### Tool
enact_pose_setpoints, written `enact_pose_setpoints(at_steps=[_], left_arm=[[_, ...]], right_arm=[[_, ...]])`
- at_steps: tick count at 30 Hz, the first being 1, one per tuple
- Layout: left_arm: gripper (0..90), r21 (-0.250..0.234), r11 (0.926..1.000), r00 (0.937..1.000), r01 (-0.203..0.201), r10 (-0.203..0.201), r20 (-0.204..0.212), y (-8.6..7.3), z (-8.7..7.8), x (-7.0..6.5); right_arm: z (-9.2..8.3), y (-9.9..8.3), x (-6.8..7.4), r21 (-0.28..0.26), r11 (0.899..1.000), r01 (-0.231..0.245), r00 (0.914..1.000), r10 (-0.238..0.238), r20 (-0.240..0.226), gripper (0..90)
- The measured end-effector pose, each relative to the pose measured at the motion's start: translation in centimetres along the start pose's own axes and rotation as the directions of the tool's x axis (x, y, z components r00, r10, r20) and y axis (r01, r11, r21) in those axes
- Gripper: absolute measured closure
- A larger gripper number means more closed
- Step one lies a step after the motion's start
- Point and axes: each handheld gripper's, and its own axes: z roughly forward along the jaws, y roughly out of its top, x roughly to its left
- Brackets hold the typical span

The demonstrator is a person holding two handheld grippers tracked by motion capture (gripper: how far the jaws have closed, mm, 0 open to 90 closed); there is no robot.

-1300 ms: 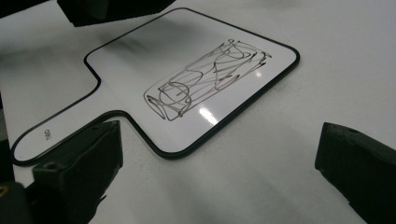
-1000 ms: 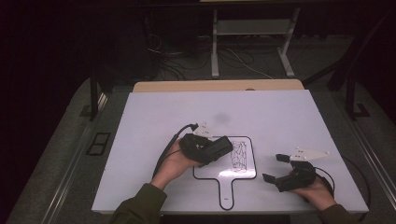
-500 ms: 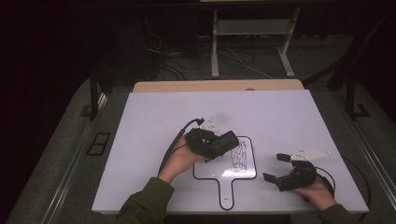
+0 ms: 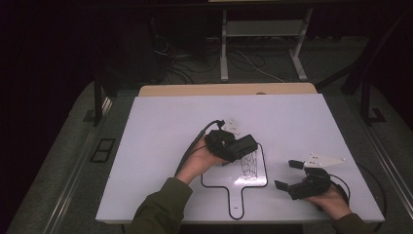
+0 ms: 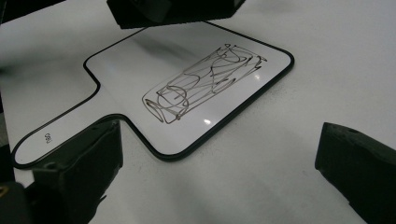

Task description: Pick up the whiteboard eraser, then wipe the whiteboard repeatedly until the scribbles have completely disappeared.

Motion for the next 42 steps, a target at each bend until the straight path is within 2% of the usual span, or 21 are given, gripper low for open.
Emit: enact_pose_setpoints(at_steps=[12,15,17,19,20,21,22,23,24,25,31,32,33,34,38,42], left_arm=[[39.8,0.048,0.9984,0.9995,-0.03,0.03,-0.001,1.0,2.7,0.7],[39.8,0.056,0.9984,1.0,-0.009,0.009,0.001,1.0,3.3,0.8],[39.8,0.072,0.9969,0.9995,-0.031,0.031,-0.002,1.1,3.6,1.2],[39.8,0.074,0.9973,1.0,-0.001,0.002,-0.004,1.1,3.8,1.2],[39.8,0.078,0.997,0.9999,-0.006,0.007,-0.007,1.1,4.0,1.3],[39.8,0.084,0.9961,0.9996,-0.026,0.027,-0.011,1.2,4.0,1.4],[39.8,0.088,0.9959,0.9997,-0.021,0.022,-0.013,1.1,4.1,1.4],[39.8,0.092,0.9957,1.0,0.0,0.001,-0.01,1.1,4.3,1.3],[39.8,0.101,0.9948,0.9999,-0.01,0.012,-0.01,1.1,4.3,1.3],[39.7,0.108,0.9934,0.9992,-0.038,0.039,-0.012,1.1,4.4,1.5],[39.7,0.116,0.9929,0.9993,-0.028,0.031,-0.023,1.0,4.8,1.6],[39.8,0.119,0.9928,0.9996,-0.01,0.013,-0.024,1.0,4.8,1.5],[39.8,0.125,0.9921,0.9996,-0.013,0.016,-0.025,0.9,4.9,1.6],[39.8,0.135,0.9902,0.9988,-0.038,0.042,-0.027,1.0,4.9,1.8],[39.8,0.143,0.9893,0.9992,-0.027,0.031,-0.026,0.8,5.1,1.8],[39.8,0.146,0.9887,0.9987,-0.033,0.038,-0.033,0.8,5.2,1.7]], right_arm=[[-0.1,0.1,0.0,-0.008,1.0,0.0,1.0,0.0,-0.002,0.0],[-0.1,0.0,-0.1,-0.005,1.0,-0.007,1.0,0.007,0.001,0.0],[-0.1,0.0,-0.2,-0.006,1.0,-0.007,1.0,0.007,0.001,0.0],[-0.2,0.0,-0.2,-0.006,1.0,-0.007,1.0,0.007,0.001,0.0],[-0.2,0.0,-0.1,-0.008,1.0,-0.002,1.0,0.002,0.001,0.0],[-0.3,0.1,-0.1,-0.011,1.0,0.0,1.0,0.0,0.001,0.0],[-0.3,0.1,-0.1,-0.013,1.0,-0.003,1.0,0.003,-0.001,0.0],[-0.3,0.1,-0.1,-0.014,1.0,-0.004,1.0,0.004,-0.001,0.0],[-0.3,0.1,-0.1,-0.016,1.0,-0.004,1.0,0.004,0.0,0.0],[-0.4,0.1,-0.1,-0.017,1.0,-0.002,1.0,0.002,0.002,0.0],[-0.4,0.1,-0.2,-0.018,1.0,0.0,1.0,0.0,-0.002,0.0],[-0.4,0.1,-0.2,-0.02,1.0,-0.002,1.0,0.002,-0.003,0.0],[-0.4,0.1,-0.2,-0.021,1.0,0.0,1.0,0.0,-0.002,0.0],[-0.4,0.1,-0.2,-0.022,1.0,0.0,1.0,0.0,-0.002,0.0],[-0.4,0.1,-0.3,-0.015,1.0,-0.004,1.0,0.004,-0.002,0.0],[-0.4,0.2,-0.3,-0.022,1.0,-0.006,1.0,0.006,-0.003,0.0]])
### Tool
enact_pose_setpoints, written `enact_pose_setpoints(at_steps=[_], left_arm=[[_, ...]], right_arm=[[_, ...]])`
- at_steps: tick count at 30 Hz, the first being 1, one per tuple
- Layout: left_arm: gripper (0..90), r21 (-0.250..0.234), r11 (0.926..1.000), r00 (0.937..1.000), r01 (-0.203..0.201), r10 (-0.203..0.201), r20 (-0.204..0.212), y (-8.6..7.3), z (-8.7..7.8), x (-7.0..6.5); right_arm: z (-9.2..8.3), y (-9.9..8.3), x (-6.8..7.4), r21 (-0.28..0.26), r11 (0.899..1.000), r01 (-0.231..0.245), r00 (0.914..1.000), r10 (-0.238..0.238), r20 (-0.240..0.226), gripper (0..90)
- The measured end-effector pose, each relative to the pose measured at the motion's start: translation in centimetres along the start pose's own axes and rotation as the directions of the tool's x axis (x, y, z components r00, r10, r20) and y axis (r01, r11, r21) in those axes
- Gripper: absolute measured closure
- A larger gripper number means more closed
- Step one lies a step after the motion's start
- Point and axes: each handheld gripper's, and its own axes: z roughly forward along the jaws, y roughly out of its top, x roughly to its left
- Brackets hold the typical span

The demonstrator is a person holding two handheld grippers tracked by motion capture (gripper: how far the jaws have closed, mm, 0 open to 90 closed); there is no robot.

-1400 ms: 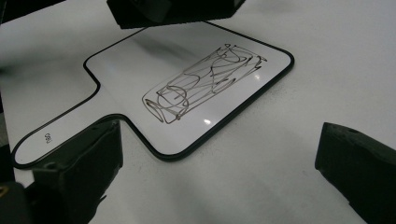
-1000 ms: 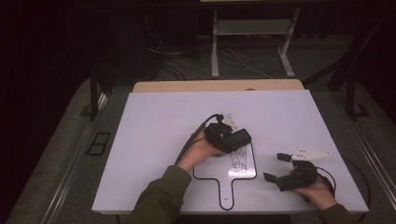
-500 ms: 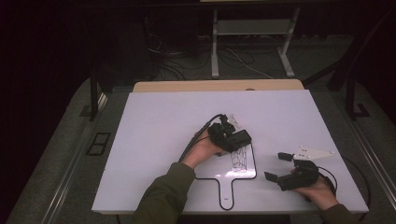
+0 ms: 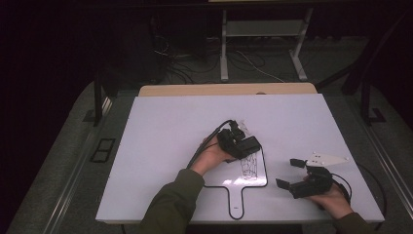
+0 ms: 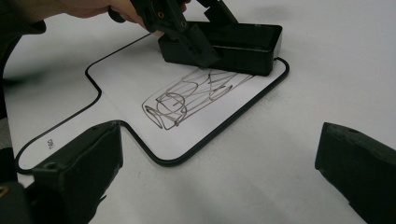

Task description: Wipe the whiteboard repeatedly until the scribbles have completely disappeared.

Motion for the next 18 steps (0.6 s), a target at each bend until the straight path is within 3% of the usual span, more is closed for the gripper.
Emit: enact_pose_setpoints(at_steps=[12,18], left_arm=[[39.8,0.009,0.9998,0.9998,-0.02,0.02,-0.007,0.65,0.4,-0.29],[39.8,0.02,0.9998,0.9999,-0.01,0.01,-0.002,0.37,0.11,-0.16]], right_arm=[[-0.01,-0.03,0.02,0.002,1.0,0.002,1.0,-0.002,-0.001,0.0],[0.03,-0.05,-0.03,0.002,1.0,0.001,1.0,-0.001,-0.001,0.0]])
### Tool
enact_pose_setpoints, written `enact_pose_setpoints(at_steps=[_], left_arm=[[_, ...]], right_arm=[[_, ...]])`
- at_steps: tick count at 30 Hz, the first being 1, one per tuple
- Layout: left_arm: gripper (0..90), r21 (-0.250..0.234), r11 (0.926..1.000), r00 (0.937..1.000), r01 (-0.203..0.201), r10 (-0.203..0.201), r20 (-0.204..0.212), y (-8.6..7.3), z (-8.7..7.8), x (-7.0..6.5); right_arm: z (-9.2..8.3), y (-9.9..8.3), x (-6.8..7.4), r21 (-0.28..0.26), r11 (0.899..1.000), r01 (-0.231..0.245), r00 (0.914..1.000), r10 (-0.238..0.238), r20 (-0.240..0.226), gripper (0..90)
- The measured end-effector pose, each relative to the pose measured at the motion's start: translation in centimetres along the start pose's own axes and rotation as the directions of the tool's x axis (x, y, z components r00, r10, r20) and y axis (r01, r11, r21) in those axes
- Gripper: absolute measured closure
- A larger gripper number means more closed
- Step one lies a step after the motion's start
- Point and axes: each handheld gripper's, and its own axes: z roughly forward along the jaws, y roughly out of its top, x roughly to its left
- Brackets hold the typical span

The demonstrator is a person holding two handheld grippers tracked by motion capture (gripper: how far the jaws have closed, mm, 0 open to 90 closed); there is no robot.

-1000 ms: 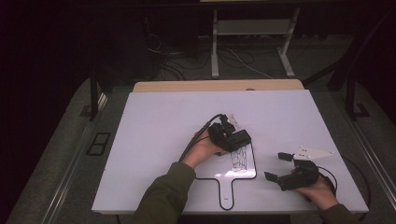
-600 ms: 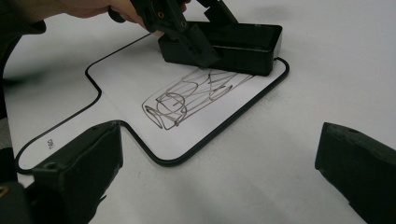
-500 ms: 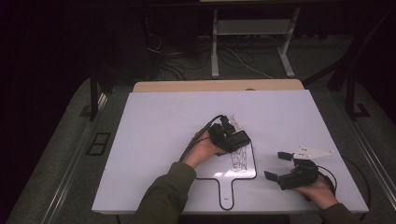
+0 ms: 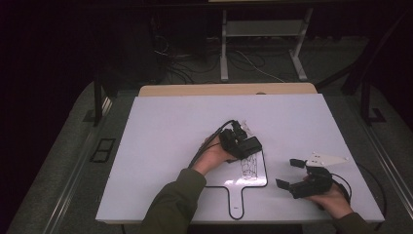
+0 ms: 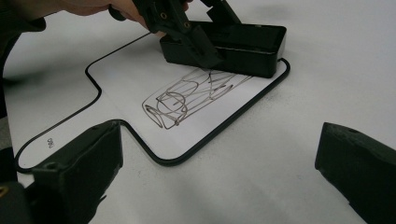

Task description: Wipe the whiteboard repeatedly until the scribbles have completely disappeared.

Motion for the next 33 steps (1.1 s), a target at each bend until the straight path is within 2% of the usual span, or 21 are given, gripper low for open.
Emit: enact_pose_setpoints(at_steps=[3,10,12,13,18,23,24,25,26,31,33], left_arm=[[39.8,0.018,0.9997,0.9999,-0.014,0.014,-0.005,-0.2,-0.3,0.1],[39.8,0.019,0.9998,1.0,-0.009,0.01,-0.002,-0.8,-0.7,0.0],[39.8,0.012,0.9998,0.9999,-0.012,0.012,-0.006,-0.6,-0.6,0.0],[39.8,-0.003,1.0,1.0,0.002,-0.002,-0.004,-0.6,-0.4,-0.2],[39.8,0.006,0.9999,0.9999,-0.016,0.016,0.001,-0.1,-0.1,-0.4],[39.8,-0.003,0.9999,0.9999,-0.011,0.011,0.005,0.4,0.3,-0.6],[39.8,0.001,0.9997,0.9997,-0.025,0.025,0.004,0.5,0.4,-0.6],[39.8,-0.007,0.9999,0.9999,-0.014,0.015,0.005,0.6,0.5,-0.7],[39.8,-0.002,0.9997,0.9996,-0.026,0.026,0.005,0.7,0.5,-0.7],[39.8,-0.004,0.9999,0.9997,-0.015,0.015,0.017,0.4,0.3,-0.6],[39.8,0.005,0.9997,0.9996,-0.024,0.024,0.016,0.3,0.1,-0.6]], right_arm=[[0.0,0.0,0.0,0.0,1.0,0.001,1.0,-0.001,0.001,0.0],[0.0,0.0,0.0,0.001,1.0,0.002,1.0,-0.002,0.0,0.0],[0.0,0.0,0.0,0.002,1.0,0.0,1.0,0.0,-0.001,0.0],[0.0,0.0,0.0,0.002,1.0,0.001,1.0,-0.001,-0.001,0.0],[0.0,0.0,0.1,0.002,1.0,0.001,1.0,-0.001,0.0,0.0],[0.0,0.0,0.1,0.001,1.0,0.002,1.0,-0.002,-0.001,0.0],[0.0,0.0,0.0,0.002,1.0,0.001,1.0,-0.001,-0.002,0.0],[0.0,0.0,0.0,0.002,1.0,0.001,1.0,-0.001,-0.001,0.0],[0.0,0.0,0.0,0.002,1.0,0.001,1.0,-0.001,-0.001,0.0],[0.0,0.0,0.0,0.002,1.0,0.002,1.0,-0.002,-0.002,0.0],[0.0,0.0,0.0,0.003,1.0,0.001,1.0,-0.001,-0.001,0.0]])
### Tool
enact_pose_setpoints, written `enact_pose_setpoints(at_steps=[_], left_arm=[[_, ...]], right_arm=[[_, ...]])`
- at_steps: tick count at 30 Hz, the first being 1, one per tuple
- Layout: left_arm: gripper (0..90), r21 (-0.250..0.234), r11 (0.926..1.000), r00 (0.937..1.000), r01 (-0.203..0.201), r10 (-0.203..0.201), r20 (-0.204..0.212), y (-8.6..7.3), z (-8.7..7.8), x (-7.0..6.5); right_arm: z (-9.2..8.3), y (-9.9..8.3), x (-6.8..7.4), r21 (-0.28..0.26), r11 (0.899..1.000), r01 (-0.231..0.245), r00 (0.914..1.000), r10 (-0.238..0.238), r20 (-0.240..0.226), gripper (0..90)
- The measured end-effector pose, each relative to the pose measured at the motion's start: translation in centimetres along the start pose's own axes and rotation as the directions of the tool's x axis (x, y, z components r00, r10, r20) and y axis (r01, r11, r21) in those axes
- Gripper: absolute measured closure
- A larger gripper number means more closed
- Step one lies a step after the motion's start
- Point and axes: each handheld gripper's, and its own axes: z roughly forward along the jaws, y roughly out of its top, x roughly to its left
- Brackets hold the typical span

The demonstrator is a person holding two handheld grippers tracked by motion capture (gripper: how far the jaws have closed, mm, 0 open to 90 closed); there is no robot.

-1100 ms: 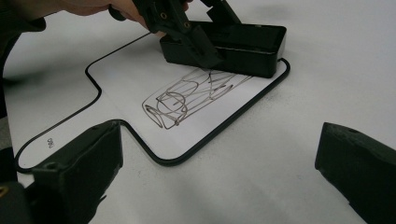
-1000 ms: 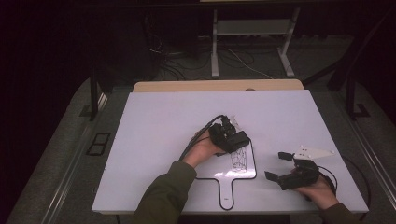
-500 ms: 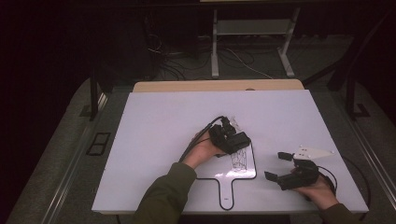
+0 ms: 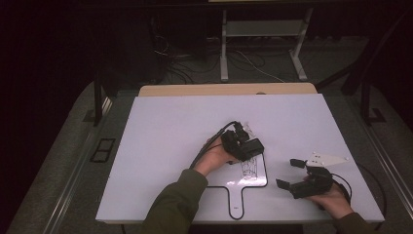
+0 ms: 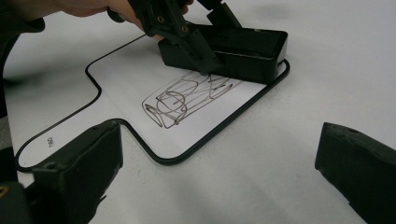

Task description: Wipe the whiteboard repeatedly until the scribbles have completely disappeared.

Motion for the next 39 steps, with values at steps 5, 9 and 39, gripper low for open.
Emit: enact_pose_setpoints(at_steps=[5,9,39], left_arm=[[39.8,-0.005,1.0,1.0,0.007,-0.007,0.002,-0.7,-0.4,-0.2],[39.8,0.008,0.9999,1.0,-0.007,0.007,-0.001,-1.3,-1.0,-0.3],[39.8,0.0,0.9996,0.9992,-0.029,0.029,0.029,-0.2,-0.1,-1.4]], right_arm=[[0.1,0.0,0.1,0.0,1.0,0.004,1.0,-0.004,0.0,0.0],[0.1,0.0,0.0,0.001,1.0,0.004,1.0,-0.004,0.001,0.0],[0.1,0.0,-0.1,0.001,1.0,0.003,1.0,-0.003,0.003,0.0]])
